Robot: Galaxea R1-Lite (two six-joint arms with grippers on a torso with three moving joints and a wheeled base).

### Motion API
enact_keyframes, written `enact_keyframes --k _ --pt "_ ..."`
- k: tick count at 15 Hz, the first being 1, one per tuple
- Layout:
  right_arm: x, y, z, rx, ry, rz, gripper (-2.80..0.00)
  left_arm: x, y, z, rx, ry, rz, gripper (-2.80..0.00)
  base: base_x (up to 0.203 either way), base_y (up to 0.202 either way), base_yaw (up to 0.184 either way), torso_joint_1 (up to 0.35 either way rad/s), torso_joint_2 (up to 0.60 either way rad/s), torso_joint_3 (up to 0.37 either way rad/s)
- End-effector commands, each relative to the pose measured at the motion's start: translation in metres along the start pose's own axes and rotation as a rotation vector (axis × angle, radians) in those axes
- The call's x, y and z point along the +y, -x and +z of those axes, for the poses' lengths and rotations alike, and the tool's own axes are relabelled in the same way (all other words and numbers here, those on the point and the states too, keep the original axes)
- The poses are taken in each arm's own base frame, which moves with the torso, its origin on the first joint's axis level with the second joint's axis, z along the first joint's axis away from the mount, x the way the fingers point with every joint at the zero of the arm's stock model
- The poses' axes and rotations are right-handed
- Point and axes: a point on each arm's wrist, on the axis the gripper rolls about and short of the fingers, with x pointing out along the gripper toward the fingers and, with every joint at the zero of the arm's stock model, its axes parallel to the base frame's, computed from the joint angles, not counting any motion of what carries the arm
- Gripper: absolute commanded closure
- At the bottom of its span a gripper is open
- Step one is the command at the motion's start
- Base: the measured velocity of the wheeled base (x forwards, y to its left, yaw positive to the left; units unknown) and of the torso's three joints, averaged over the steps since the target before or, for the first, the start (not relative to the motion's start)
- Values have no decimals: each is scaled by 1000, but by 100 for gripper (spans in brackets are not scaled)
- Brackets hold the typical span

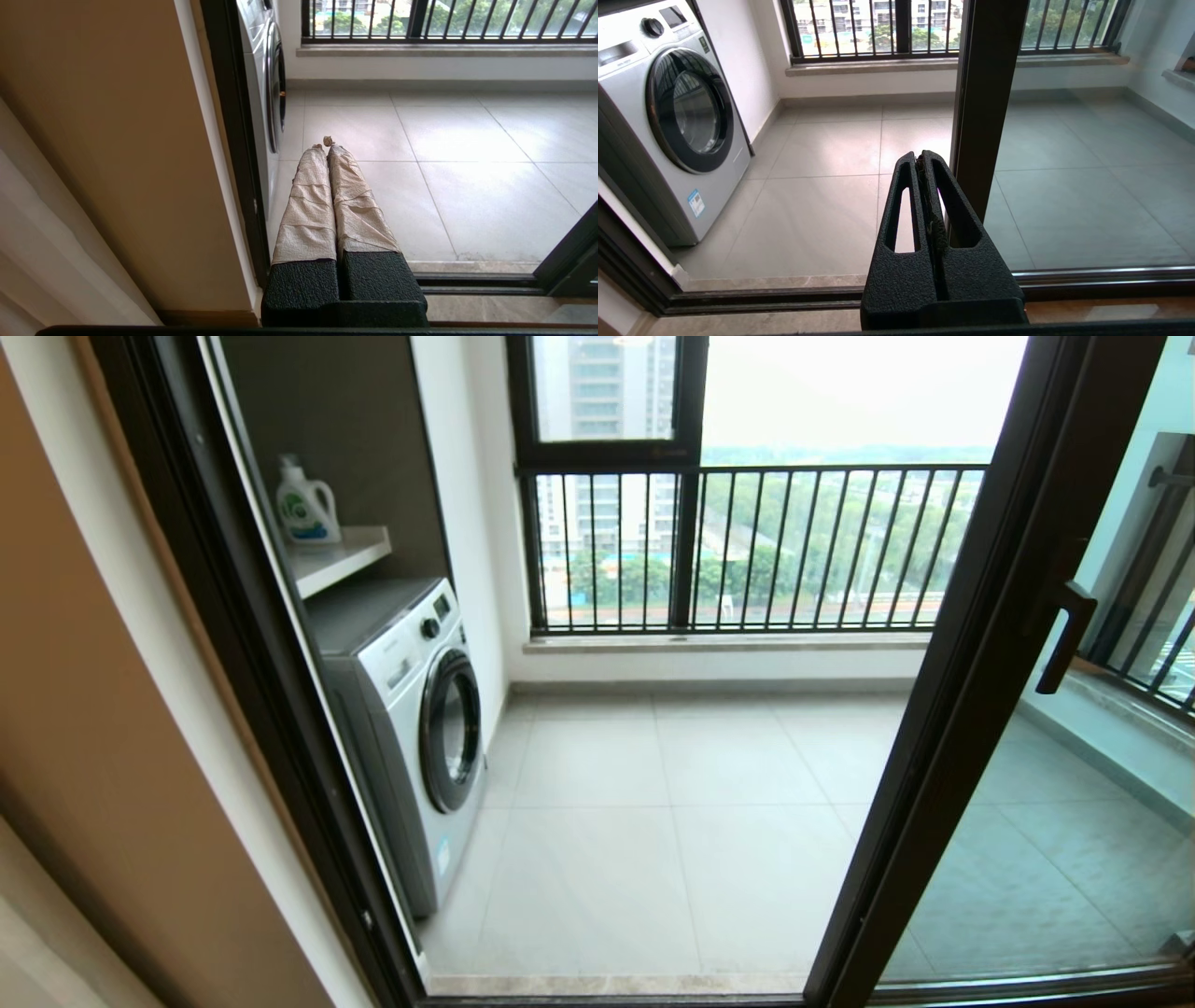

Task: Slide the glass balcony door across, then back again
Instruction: Close the slid door

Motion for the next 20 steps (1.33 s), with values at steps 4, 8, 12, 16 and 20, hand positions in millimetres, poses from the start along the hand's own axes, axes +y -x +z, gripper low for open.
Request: enact_keyframes --k 4,8,12,16,20 --pt "0 -1 -3 8 -24 -2 0 0 0 0 2 0 1 0 0 0 0 0 0 0" --pt "0 2 8 -25 32 5 0 0 0 0 2 0 1 0 0 0 0 0 0 0" --pt "-1 -6 104 -51 31 9 0 0 0 0 2 0 1 0 0 0 0 0 0 0" --pt "-5 -56 194 -12 4 -128 0 0 0 0 2 0 1 0 0 0 0 0 0 0" --pt "-9 -104 209 99 8 -234 0 0 0 0 2 0 1 0 0 0 0 0 0 0"
